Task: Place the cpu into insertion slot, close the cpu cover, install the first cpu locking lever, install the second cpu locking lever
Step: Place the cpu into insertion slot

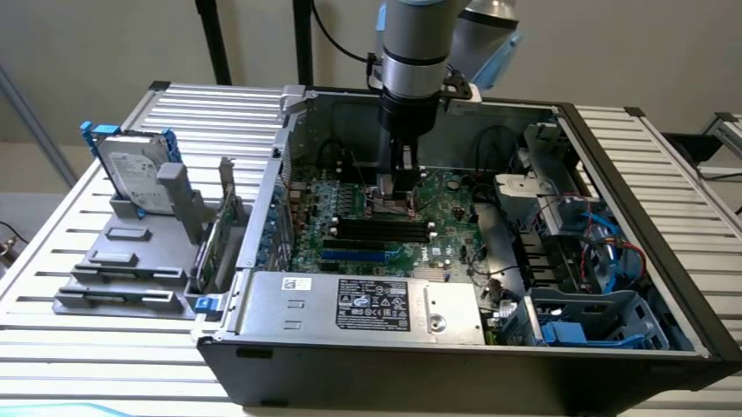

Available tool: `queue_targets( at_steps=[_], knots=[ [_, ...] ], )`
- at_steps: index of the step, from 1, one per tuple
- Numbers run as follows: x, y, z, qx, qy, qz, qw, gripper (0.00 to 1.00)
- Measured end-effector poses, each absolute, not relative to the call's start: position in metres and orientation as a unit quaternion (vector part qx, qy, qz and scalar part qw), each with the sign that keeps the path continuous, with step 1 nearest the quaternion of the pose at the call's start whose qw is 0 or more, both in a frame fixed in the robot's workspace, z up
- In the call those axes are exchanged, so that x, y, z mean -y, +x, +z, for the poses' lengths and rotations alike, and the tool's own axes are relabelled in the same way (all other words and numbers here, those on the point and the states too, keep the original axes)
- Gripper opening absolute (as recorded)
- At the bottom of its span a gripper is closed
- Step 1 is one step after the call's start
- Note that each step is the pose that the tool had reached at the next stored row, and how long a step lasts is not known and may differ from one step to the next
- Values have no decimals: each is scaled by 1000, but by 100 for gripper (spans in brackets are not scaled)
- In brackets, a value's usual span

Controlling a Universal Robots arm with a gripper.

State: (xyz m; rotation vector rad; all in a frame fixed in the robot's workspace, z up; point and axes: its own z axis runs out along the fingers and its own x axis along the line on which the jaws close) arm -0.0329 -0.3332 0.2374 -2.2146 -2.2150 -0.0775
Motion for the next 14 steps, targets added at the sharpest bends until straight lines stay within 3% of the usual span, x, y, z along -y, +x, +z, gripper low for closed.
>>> queue_targets(
  at_steps=[14],
  knots=[
    [333,-33,222,707,-707,-25,4,55]
  ],
)
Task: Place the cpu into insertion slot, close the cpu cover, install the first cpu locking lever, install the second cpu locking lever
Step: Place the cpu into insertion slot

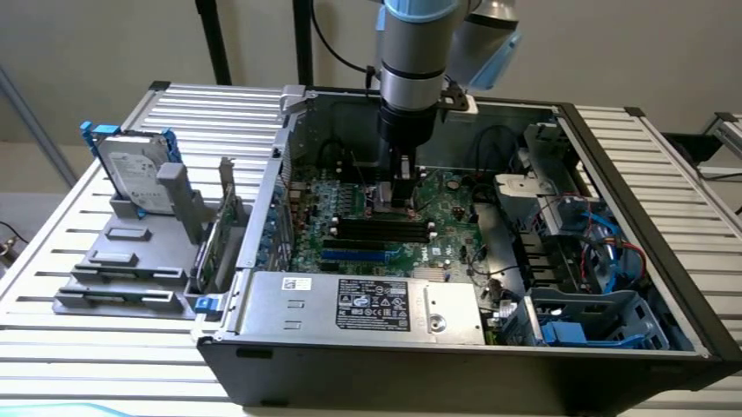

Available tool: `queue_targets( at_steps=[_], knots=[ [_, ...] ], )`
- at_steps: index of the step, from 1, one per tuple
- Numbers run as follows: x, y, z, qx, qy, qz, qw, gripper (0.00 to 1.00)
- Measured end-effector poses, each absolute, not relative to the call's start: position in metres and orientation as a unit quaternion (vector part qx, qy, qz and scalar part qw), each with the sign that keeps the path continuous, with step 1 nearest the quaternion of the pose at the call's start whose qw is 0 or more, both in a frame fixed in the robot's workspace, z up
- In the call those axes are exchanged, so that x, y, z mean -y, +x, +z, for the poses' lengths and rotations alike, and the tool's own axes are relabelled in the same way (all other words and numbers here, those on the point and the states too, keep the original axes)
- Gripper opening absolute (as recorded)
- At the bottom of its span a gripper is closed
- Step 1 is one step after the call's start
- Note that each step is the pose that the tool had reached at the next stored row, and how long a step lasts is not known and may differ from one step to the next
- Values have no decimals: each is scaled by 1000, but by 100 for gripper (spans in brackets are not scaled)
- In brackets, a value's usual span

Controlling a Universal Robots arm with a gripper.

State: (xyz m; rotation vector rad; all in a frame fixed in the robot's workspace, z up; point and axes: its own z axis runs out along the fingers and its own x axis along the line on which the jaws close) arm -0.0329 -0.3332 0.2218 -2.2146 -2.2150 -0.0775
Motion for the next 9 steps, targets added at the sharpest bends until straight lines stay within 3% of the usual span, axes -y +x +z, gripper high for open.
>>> queue_targets(
  at_steps=[9],
  knots=[
    [333,-33,215,707,-707,-25,4,55]
  ],
)
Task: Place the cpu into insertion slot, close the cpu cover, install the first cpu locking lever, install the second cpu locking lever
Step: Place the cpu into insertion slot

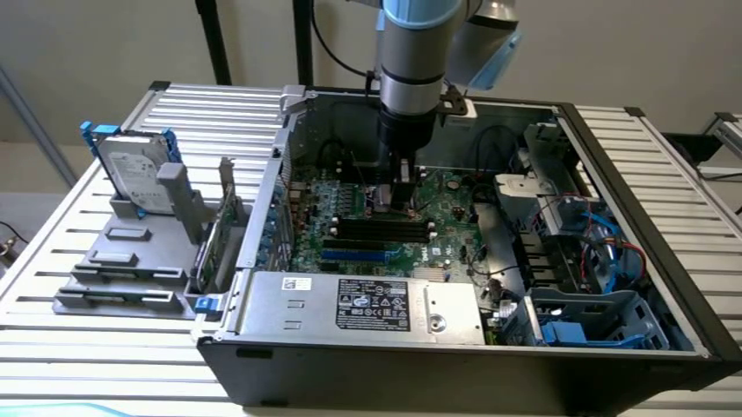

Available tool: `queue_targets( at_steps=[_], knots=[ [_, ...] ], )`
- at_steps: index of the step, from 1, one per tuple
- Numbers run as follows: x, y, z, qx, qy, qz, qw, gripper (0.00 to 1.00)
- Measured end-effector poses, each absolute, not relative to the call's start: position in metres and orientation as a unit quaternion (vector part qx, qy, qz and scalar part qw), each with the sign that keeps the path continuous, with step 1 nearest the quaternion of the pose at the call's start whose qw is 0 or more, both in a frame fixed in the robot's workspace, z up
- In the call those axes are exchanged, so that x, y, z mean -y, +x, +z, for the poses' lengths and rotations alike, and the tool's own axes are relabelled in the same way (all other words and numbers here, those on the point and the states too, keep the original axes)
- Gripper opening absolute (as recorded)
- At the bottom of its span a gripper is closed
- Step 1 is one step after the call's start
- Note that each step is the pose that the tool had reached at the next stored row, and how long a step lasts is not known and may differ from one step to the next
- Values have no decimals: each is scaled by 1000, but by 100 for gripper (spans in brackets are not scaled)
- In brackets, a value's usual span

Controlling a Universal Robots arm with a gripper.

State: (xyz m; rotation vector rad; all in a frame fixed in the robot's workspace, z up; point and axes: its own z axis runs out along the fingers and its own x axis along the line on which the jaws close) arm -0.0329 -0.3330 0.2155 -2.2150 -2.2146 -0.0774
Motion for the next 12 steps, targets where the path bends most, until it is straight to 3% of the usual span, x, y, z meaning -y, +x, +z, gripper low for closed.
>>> queue_targets(
  at_steps=[12],
  knots=[
    [331,-33,209,701,-712,-24,4,55]
  ],
)
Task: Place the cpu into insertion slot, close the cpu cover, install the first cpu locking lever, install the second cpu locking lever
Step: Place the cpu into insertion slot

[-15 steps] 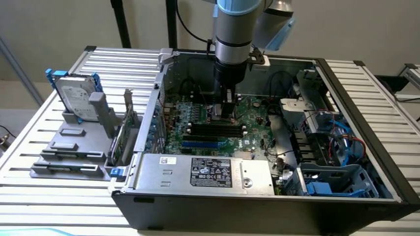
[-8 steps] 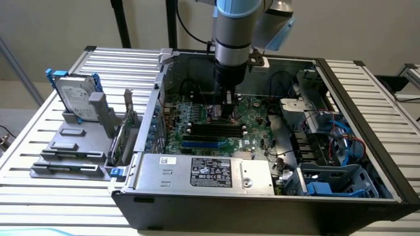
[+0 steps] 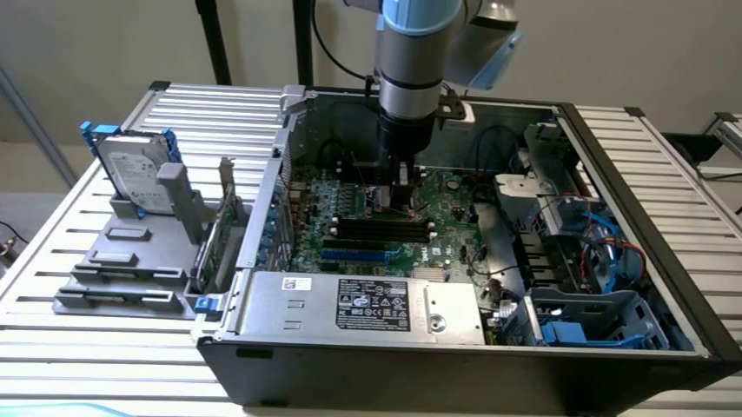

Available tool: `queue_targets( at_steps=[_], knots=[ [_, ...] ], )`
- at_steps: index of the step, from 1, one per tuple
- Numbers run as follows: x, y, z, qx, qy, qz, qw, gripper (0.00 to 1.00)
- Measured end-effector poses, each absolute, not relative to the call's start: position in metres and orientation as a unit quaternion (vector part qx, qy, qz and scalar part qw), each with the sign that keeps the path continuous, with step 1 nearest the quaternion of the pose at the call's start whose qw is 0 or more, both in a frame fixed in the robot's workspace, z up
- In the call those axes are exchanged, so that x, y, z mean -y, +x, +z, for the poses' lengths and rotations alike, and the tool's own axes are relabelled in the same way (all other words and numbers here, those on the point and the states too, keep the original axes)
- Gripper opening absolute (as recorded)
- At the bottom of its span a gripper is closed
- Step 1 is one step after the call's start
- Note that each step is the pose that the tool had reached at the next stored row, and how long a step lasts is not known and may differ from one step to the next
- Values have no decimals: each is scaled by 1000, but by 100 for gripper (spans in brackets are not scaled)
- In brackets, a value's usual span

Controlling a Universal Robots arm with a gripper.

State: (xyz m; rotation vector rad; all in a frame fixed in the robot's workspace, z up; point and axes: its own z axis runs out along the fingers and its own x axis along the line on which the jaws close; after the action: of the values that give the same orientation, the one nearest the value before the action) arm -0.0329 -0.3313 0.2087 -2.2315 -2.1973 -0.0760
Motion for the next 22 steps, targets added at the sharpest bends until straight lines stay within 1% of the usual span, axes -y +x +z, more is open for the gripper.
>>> queue_targets(
  at_steps=[22],
  knots=[
    [329,-33,202,693,-721,-23,6,55]
  ],
)
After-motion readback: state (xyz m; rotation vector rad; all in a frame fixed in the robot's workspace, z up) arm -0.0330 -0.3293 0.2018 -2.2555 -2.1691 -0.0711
